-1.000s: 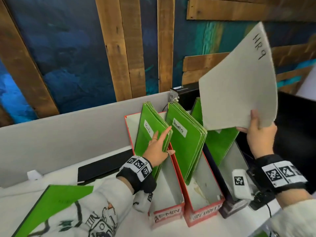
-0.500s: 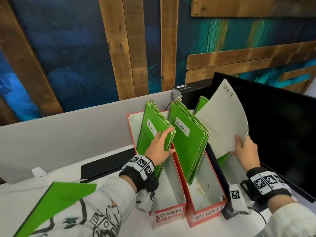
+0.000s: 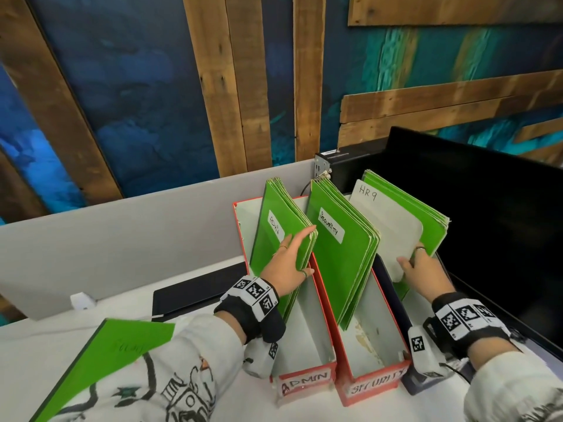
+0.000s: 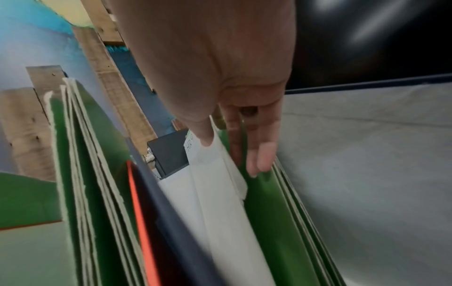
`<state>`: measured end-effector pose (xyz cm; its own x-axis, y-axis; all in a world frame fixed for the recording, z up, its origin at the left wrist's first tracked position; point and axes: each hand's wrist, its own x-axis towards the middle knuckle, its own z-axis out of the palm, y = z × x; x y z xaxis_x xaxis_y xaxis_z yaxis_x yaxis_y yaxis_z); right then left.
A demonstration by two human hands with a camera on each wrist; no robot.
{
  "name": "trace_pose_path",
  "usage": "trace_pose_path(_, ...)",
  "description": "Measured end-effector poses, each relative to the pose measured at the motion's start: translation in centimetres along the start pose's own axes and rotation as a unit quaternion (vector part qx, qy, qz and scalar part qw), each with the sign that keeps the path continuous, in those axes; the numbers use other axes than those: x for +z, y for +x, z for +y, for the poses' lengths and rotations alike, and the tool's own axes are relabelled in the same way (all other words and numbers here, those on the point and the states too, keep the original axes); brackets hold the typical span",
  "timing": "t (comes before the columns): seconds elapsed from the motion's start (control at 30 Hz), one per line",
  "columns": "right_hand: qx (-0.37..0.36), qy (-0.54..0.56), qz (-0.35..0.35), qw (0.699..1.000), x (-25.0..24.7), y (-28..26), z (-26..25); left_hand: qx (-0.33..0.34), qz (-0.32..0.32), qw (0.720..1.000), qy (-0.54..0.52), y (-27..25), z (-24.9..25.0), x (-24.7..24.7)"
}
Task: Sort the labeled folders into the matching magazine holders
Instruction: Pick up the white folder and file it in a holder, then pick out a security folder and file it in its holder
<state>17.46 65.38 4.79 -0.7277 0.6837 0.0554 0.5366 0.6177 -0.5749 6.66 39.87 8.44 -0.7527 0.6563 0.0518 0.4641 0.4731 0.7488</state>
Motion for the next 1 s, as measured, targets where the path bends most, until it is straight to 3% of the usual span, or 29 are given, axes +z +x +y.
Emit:
trace_pose_path(0.1,-0.006,0.017,0.044,0.999,-0.5,-0.5,-0.7,-0.005,-0.016,1.000,0.002,-0.4,0.0,-0.5)
trace_pose_path(0.27,-0.059,0.034,0.207,0.976,-2.8,-2.1,-3.5,-0.001,0.004,0.999,-0.035,-1.8,-0.4,-2.6)
trace_pose_path(0.4,-0.140,0.079,0.226,0.961,-4.6,-3.4,-7.4,0.013,0.050,0.996,-0.072,-3.3,-1.4,-5.4)
trace_pose_path(0.5,-0.192,0.115,0.190,0.956,-4.7,-5.3,-11.7,0.005,0.088,0.994,-0.066,-5.0,-2.5,-8.1)
trace_pose_path(0.67,-0.274,0.173,0.117,0.939,-2.1,-8.9,-18.6,-0.066,0.129,0.988,-0.046,-8.7,-7.0,-12.7)
trace_pose_path(0.83,-0.326,0.183,-0.014,0.928,4.1,-13.6,-23.8,-0.160,0.153,0.975,-0.035,-13.0,-13.5,-16.8)
trace_pose_path(1.0,-0.333,0.166,-0.160,0.914,12.4,-17.8,-26.7,-0.261,0.154,0.951,-0.059,-17.1,-21.2,-19.4)
